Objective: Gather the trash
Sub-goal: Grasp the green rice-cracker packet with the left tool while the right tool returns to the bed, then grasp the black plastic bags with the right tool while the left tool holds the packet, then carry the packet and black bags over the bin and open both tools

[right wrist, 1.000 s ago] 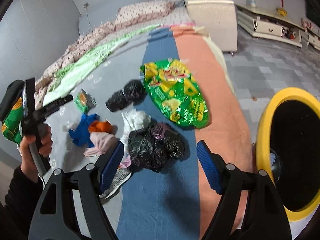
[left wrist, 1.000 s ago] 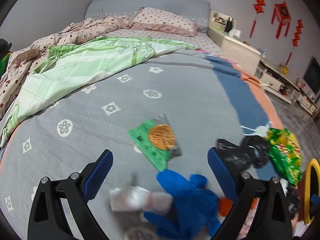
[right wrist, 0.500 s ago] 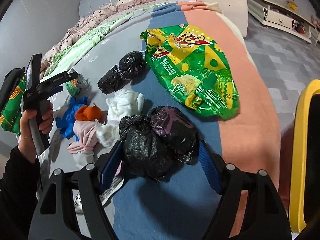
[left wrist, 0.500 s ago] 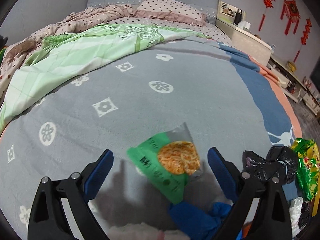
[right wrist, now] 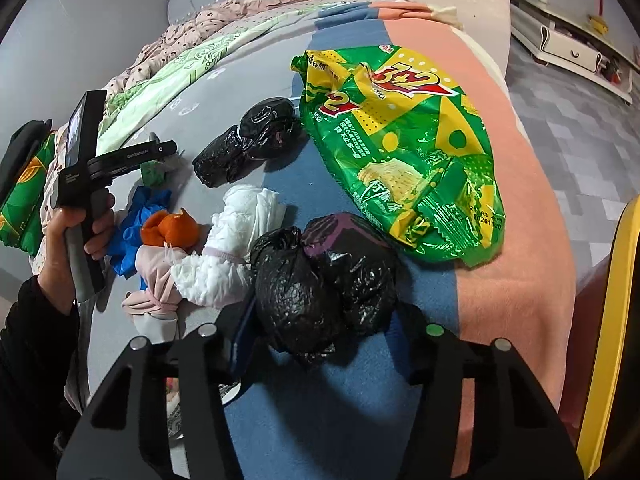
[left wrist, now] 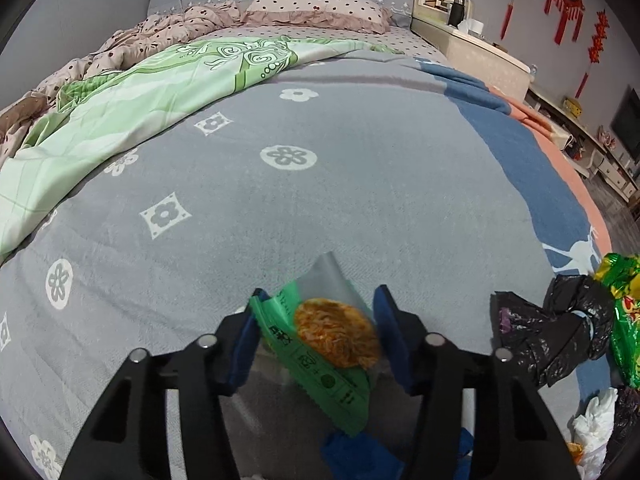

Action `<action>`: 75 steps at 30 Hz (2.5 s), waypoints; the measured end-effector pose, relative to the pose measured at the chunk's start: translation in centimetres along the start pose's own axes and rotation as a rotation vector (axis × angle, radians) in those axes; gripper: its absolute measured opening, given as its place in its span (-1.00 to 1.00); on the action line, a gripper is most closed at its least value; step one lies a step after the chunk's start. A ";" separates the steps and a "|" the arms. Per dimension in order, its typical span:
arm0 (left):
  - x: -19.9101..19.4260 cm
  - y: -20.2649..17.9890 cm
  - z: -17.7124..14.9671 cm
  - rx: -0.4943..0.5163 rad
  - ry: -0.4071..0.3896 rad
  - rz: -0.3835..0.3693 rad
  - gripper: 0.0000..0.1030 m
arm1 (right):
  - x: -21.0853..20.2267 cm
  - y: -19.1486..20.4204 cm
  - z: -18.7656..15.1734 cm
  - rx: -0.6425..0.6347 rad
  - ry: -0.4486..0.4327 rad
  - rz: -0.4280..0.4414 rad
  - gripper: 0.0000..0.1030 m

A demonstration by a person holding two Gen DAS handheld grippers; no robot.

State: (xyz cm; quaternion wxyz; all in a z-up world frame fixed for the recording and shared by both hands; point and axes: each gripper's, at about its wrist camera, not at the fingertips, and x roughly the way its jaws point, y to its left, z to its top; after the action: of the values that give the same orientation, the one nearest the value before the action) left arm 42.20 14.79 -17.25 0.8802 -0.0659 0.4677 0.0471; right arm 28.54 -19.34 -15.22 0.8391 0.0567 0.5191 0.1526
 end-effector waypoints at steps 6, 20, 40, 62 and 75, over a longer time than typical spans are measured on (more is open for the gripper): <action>-0.8 0.4 0.1 -0.006 -0.003 0.000 -0.30 | -0.6 0.1 -0.1 0.003 -0.011 0.002 -0.09; -6.4 2.3 -0.5 -0.058 -0.042 -0.036 -0.75 | -5.8 0.5 -1.7 0.025 -0.089 0.024 -0.11; -17.7 -3.3 -3.6 0.039 -0.160 -0.146 -0.75 | -15.1 -1.3 -5.4 0.096 -0.212 0.049 -0.11; -24.0 -18.5 -5.6 0.212 -0.204 -0.370 -0.75 | -24.2 -9.7 -6.0 0.235 -0.388 -0.034 -0.10; -24.3 -28.2 -6.5 0.330 -0.164 -0.477 -0.75 | -28.7 -15.6 -6.6 0.319 -0.454 -0.112 -0.09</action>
State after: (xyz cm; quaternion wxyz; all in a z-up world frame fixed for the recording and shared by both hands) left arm 27.40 -14.56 1.38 0.9001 -0.0260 0.3674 -0.2325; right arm 13.81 -43.55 2.33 0.9215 0.1917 0.3378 0.0057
